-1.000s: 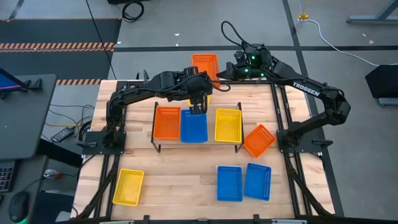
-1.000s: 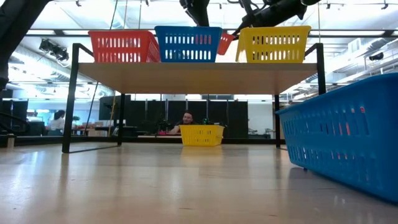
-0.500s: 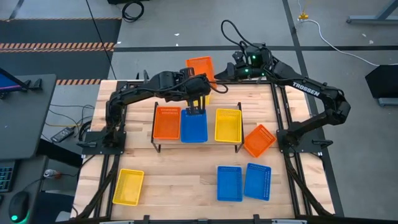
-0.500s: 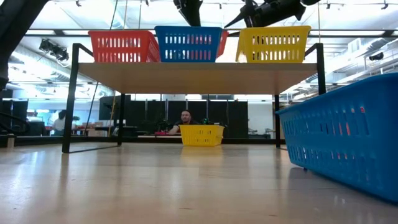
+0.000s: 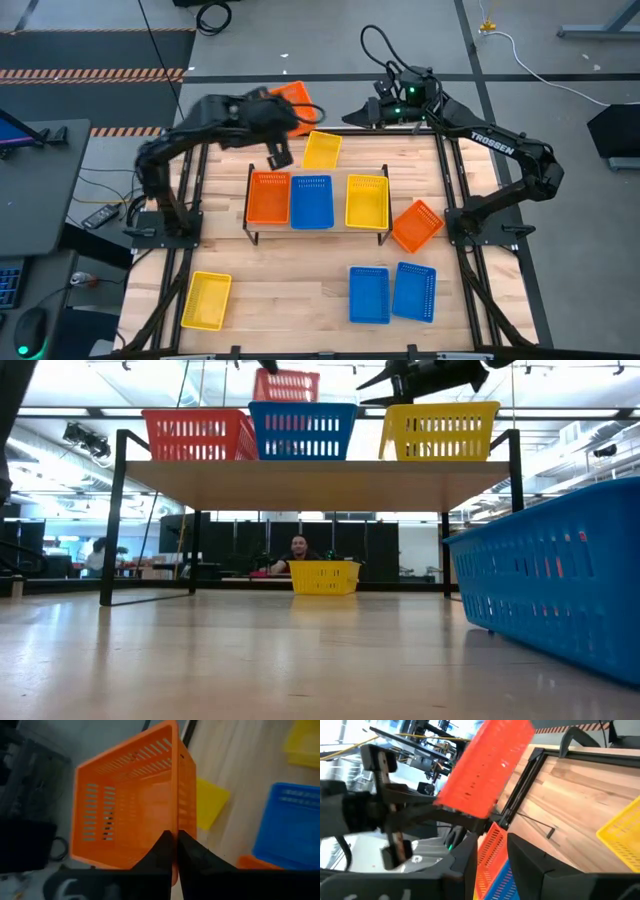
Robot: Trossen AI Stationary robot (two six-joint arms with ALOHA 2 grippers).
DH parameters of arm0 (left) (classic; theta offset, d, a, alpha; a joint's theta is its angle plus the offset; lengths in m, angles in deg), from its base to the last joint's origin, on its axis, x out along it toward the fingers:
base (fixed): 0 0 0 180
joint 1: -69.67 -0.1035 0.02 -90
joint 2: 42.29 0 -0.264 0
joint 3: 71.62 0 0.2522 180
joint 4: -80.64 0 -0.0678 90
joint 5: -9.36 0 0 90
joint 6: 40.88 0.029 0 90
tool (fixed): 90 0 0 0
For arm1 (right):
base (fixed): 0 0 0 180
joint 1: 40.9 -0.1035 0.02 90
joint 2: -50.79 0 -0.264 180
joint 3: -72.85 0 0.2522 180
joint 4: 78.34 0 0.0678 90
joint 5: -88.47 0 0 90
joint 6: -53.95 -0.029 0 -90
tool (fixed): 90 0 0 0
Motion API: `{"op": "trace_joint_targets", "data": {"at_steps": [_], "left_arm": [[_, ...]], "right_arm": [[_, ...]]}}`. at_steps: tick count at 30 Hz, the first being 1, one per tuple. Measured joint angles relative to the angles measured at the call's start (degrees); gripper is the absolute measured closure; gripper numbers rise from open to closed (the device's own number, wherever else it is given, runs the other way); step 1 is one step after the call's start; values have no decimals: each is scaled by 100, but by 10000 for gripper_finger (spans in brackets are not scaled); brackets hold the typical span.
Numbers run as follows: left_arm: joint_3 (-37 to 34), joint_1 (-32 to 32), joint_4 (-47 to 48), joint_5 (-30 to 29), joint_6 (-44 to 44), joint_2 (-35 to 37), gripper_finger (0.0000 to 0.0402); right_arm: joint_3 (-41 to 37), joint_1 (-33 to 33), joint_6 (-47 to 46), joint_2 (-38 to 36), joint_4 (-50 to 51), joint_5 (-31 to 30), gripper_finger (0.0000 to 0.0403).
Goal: Stack baskets on shelf by color
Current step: Stack the top orange bin on top of the orange bin on the shelf
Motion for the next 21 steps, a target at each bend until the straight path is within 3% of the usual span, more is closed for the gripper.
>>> {"op": "trace_joint_targets", "data": {"at_steps": [10, 16, 21], "left_arm": [[3, 788, 309, 1298, -77, 714, 391], [-181, 1501, 301, 1261, -31, 712, 391], [-1149, 1687, 302, 1261, -189, 892, 391]], "right_arm": [[0, 211, 52, 0, 13, 224, 290], [0, 425, -198, 0, -123, 558, 290], [0, 482, -394, -31, -494, 981, 290]]}}
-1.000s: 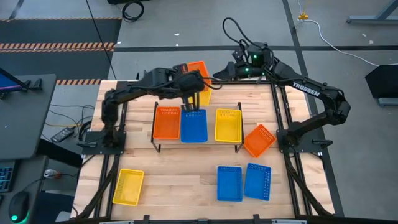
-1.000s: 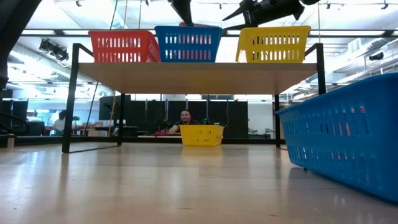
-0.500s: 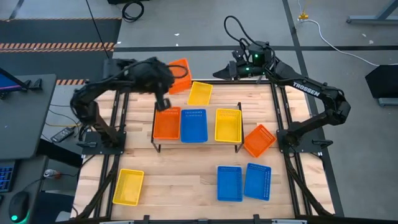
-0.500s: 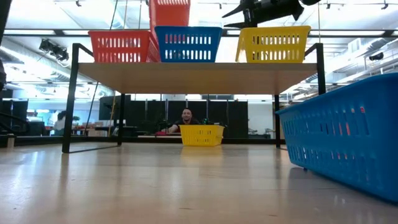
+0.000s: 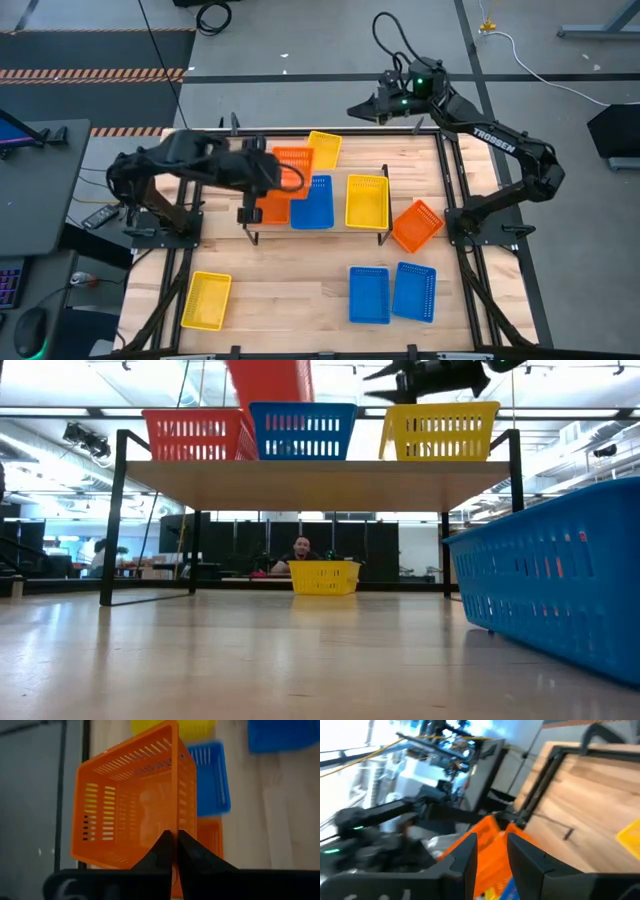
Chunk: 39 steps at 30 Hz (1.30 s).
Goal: Stack baskets on shelf by color
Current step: Stack the top orange bin on top of the orange bin on the shelf
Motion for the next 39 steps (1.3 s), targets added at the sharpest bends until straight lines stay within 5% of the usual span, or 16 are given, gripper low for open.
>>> {"op": "trace_joint_targets", "data": {"at_steps": [6, 17, 22, 39], "left_arm": [[-1275, 55, 7, 73, -526, 720, 391], [-2149, 605, 0, -428, -861, 930, 388], [-2715, 601, 3, -358, -1164, 919, 357], [-2831, 636, -710, -16, -1333, 926, 312]], "right_arm": [[0, 55, 1, -288, -108, 450, 290], [0, 365, 6, -476, -103, 355, 290], [0, 361, -14, -476, -98, 322, 290], [0, 361, -3, -476, -12, 322, 290]]}}
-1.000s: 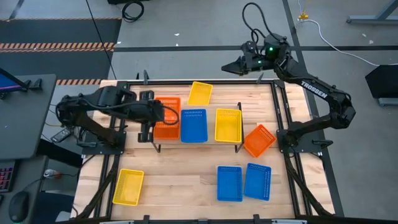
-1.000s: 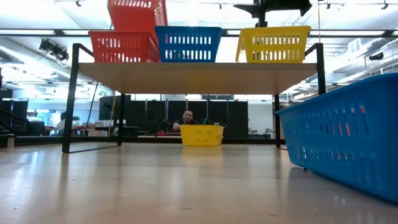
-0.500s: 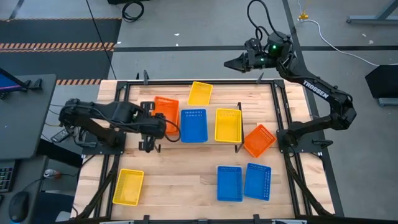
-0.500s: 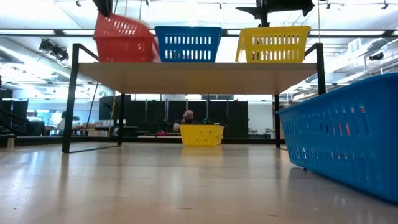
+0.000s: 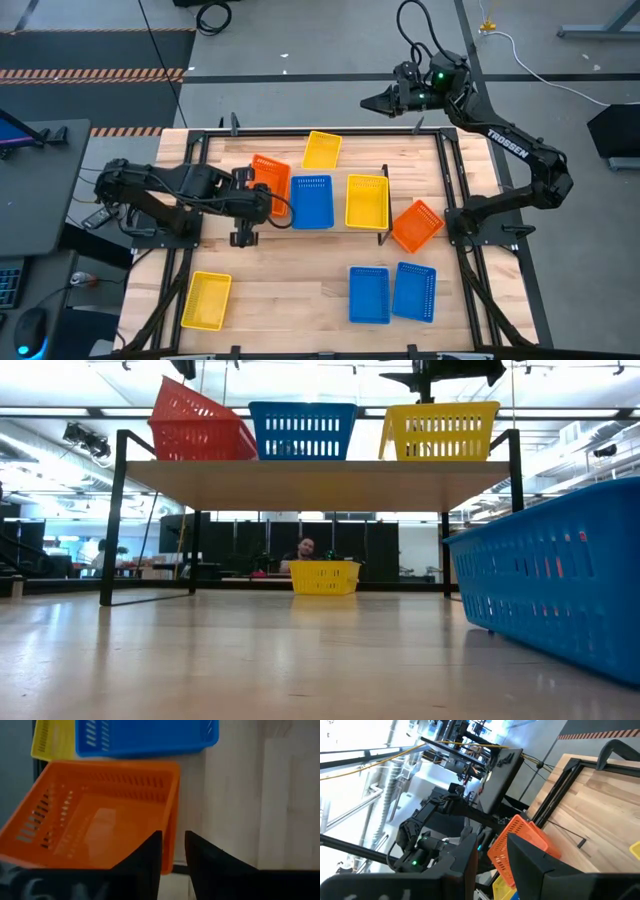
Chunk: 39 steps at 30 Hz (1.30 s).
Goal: Stack baskets on shelf by color
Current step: Stack the top orange bin on top of the orange bin on the shelf
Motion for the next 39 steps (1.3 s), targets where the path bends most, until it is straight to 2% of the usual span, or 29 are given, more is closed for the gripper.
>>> {"op": "trace_joint_targets", "data": {"at_steps": [7, 19, 21, 26, 35, 39], "left_arm": [[0, 0, -36, 14, -268, -10, 321], [0, -24, 185, 133, -636, -15, 314], [0, -16, 174, 157, -736, -15, 328], [0, 111, 149, 120, -778, -15, 392], [2, 188, 156, -78, -841, -15, 398], [2, 186, 228, -85, -811, -15, 377]], "right_arm": [[0, 0, 4, 0, 0, 0, 290], [0, 0, -9, 0, 1, 21, 290], [0, 0, -11, 2, 0, 20, 290], [0, 0, -21, 2, 0, 22, 290], [0, 0, -59, 2, 0, 22, 290], [0, 0, -59, 2, 0, 22, 290]]}}
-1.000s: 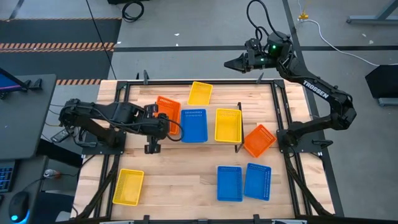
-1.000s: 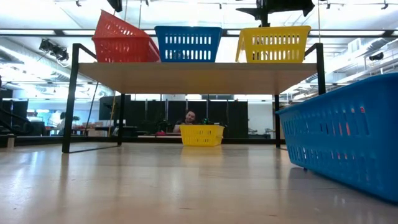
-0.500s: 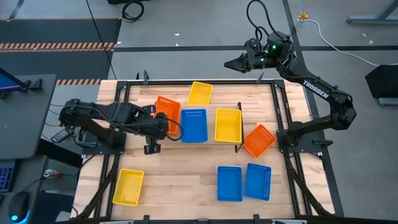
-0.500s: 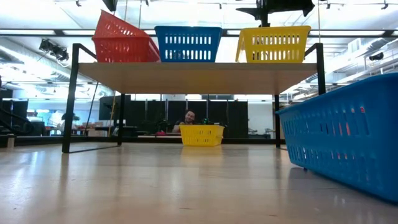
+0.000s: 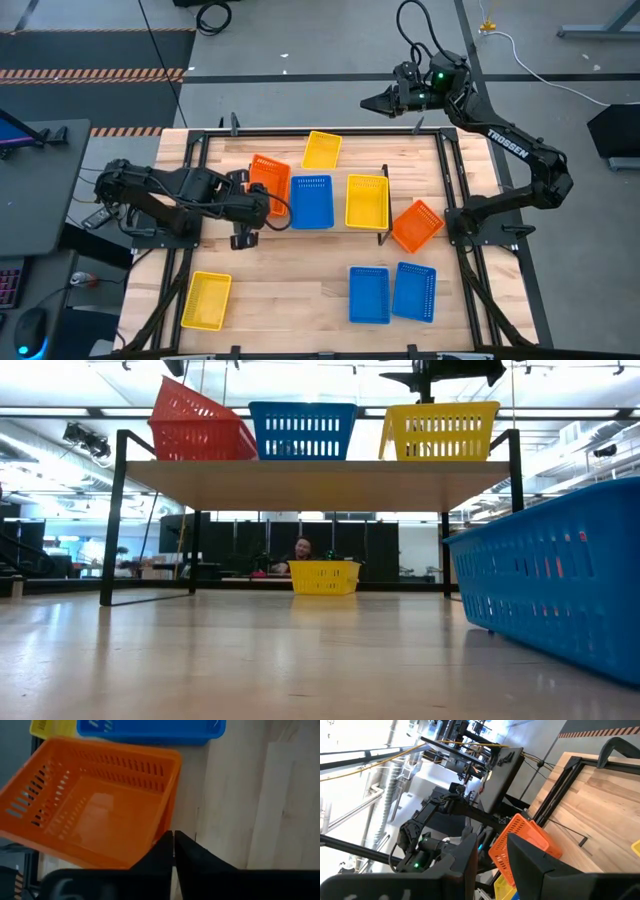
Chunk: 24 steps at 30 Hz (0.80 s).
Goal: Stack baskets on shelf by color
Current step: Stack the top orange bin on top of the orange bin on the shelf
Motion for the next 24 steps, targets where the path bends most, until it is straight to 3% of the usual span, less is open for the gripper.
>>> {"op": "trace_joint_targets", "data": {"at_steps": [10, 13, 18, 24], "left_arm": [[611, 136, 36, -499, 688, 2, 276], [599, -70, 521, -192, 708, -10, 244], [592, -374, 391, 229, 945, -171, 202], [596, -669, 470, 549, 1565, -499, 183]], "right_arm": [[0, 0, 65, 2, 0, 46, 290], [0, 0, 139, 2, 0, 46, 290], [0, -1, 219, 2, 8, 47, 290], [0, -2, 219, 2, 11, 63, 290]]}}
